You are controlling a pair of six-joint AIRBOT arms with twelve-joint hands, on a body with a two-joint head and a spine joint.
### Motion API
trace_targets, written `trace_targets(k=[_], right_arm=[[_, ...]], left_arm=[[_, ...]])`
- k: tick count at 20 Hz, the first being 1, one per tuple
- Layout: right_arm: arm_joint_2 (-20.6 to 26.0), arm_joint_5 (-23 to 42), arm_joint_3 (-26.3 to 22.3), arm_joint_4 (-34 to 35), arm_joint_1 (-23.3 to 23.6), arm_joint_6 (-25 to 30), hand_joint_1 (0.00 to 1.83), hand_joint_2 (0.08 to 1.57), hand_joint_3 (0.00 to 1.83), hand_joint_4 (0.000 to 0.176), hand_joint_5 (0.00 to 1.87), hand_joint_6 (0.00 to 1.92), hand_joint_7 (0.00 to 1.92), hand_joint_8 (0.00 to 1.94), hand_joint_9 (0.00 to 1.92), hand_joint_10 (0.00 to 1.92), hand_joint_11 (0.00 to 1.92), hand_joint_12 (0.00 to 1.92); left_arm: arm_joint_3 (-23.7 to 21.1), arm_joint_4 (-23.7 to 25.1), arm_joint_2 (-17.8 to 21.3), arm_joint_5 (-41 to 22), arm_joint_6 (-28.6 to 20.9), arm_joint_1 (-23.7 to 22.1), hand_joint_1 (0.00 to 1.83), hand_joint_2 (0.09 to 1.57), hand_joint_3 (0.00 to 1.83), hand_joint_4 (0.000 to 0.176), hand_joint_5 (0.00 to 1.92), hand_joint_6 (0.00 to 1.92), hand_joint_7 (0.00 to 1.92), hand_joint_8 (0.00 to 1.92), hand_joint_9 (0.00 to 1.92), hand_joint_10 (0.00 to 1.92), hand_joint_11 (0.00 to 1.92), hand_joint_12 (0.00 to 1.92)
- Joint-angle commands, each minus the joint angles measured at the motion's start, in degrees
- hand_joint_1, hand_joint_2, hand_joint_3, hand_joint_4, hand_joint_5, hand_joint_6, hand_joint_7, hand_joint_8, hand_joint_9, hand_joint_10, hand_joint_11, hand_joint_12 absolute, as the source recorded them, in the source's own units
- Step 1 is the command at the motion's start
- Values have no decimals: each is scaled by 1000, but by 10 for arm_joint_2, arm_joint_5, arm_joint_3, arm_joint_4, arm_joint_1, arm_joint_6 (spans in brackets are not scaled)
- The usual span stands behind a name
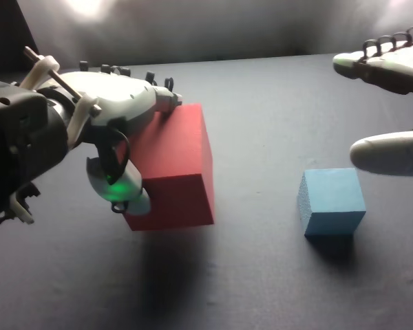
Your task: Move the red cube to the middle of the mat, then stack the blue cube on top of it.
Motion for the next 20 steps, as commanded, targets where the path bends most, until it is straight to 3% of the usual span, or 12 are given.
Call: trace_targets(k=[1,4,9,13,14,17,18,20], right_arm=[[2,43,0,-1,7,-6,0,1093,0,0,85,6,130,7,120,9,0,299],[2,42,0,-1,7,-10,0,1087,0,0,55,1,101,0,91,3,0,185],[2,41,0,16,5,-11,1,1082,0,0,112,3,161,3,161,8,0,430],[2,49,0,71,4,-43,13,1085,1,0,107,0,144,1,142,1,0,391],[2,49,0,71,3,-49,2,1091,2,0,62,3,97,4,87,4,0,239],[2,55,0,72,-3,-55,15,1095,1,0,64,2,103,1,98,2,0,218],[3,71,0,74,-8,-55,1,1087,0,0,76,1,128,1,124,4,0,321],[2,90,0,117,-15,-76,1,1089,0,0,55,0,105,0,97,0,0,248]], left_arm=[[-2,28,1,-6,-2,-9,1191,1106,2,0,513,0,628,0,593,2,4,1079],[-4,29,-13,-6,-4,-9,1135,1123,4,0,479,3,592,5,556,5,0,1006],[-2,62,-43,-22,-40,-3,1155,1131,4,0,525,11,642,13,611,23,0,1149],[4,86,-68,-27,-63,6,1154,1129,2,0,549,18,652,15,625,28,15,1162],[6,99,-73,-27,-72,10,1157,1125,0,0,536,11,642,9,606,19,2,1126],[9,126,-78,-27,-91,24,1138,1151,5,0,523,3,624,2,583,7,0,1094],[10,132,-78,-27,-93,27,1148,1152,3,0,528,4,638,6,597,12,0,1112],[14,151,-78,-26,-105,36,1139,1146,0,0,546,9,637,5,595,11,0,1105]])
